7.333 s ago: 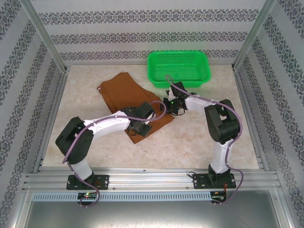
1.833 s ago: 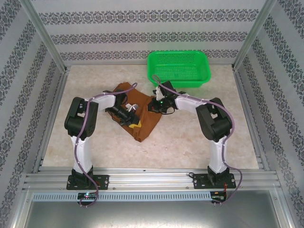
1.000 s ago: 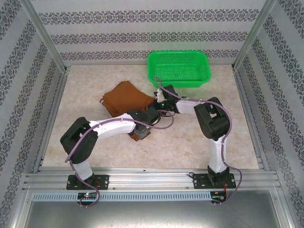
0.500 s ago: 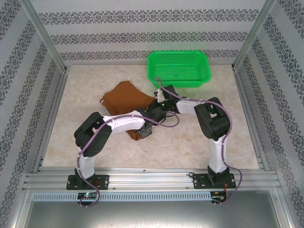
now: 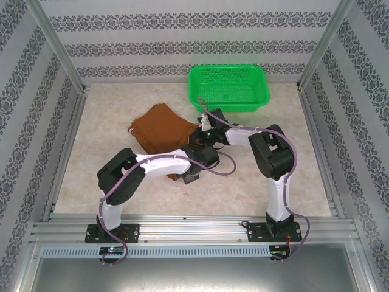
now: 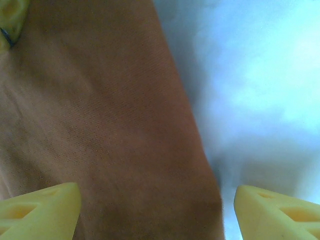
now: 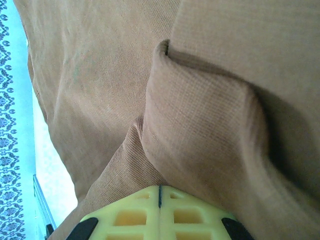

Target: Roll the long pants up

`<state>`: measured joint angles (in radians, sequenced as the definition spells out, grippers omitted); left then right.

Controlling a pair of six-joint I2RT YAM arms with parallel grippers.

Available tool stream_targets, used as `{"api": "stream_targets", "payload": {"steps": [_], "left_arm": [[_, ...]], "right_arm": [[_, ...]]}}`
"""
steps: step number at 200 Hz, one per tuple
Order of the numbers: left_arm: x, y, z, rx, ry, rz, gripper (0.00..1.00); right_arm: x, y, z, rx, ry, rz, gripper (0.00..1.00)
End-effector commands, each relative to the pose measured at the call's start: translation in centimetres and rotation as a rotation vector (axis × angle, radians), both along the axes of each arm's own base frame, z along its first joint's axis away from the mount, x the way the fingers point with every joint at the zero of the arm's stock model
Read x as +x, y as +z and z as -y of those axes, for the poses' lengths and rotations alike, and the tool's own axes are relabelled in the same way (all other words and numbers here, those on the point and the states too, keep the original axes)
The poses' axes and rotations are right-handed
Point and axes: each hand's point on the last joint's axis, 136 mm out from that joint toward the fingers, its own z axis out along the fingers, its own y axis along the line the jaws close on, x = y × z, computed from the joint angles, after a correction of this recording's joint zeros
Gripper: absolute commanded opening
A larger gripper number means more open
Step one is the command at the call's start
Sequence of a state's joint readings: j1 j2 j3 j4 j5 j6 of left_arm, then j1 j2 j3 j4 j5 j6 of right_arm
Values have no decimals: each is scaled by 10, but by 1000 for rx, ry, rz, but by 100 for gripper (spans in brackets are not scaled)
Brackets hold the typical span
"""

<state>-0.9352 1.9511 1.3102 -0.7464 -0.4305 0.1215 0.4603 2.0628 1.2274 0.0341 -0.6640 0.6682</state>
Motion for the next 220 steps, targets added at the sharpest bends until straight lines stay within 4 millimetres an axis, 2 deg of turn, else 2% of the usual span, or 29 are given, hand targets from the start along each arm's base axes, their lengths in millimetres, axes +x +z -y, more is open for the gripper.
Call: {"api": "stream_targets", "payload": {"steps": [1, 25, 44, 66, 86, 104, 131, 151, 177, 195, 220], "left_arm": [[12, -17, -23, 89, 70, 17, 80], [15, -36, -35, 64, 140, -29, 81], [25, -43, -51, 49, 223, -42, 82], [38, -44, -72, 44, 296, -36, 82], [50, -34, -86, 100, 293, 14, 82], [52, -32, -88, 110, 276, 4, 82], [50, -28, -75, 44, 264, -5, 83], [61, -19, -78, 90, 274, 74, 84], [79, -17, -109, 235, 348, 134, 84], [83, -29, -133, 308, 408, 101, 84], [82, -46, -150, 288, 476, 34, 83]], "right_arm": [[-29, -43, 23, -121, -38, -180, 0], [-27, -36, 23, -119, -37, -166, 0], [-27, -35, 24, -125, -36, -163, 0], [-28, -35, 24, -128, -40, -166, 0], [-27, -34, 24, -127, -44, -166, 0], [-27, -32, 24, -128, -44, -165, 0], [-26, -30, 25, -137, -42, -162, 0], [-27, -29, 24, -137, -42, -163, 0], [-28, -29, 22, -140, -34, -163, 0], [-29, -29, 21, -141, -31, -162, 0], [-30, -27, 21, -140, -27, -159, 0]]}}
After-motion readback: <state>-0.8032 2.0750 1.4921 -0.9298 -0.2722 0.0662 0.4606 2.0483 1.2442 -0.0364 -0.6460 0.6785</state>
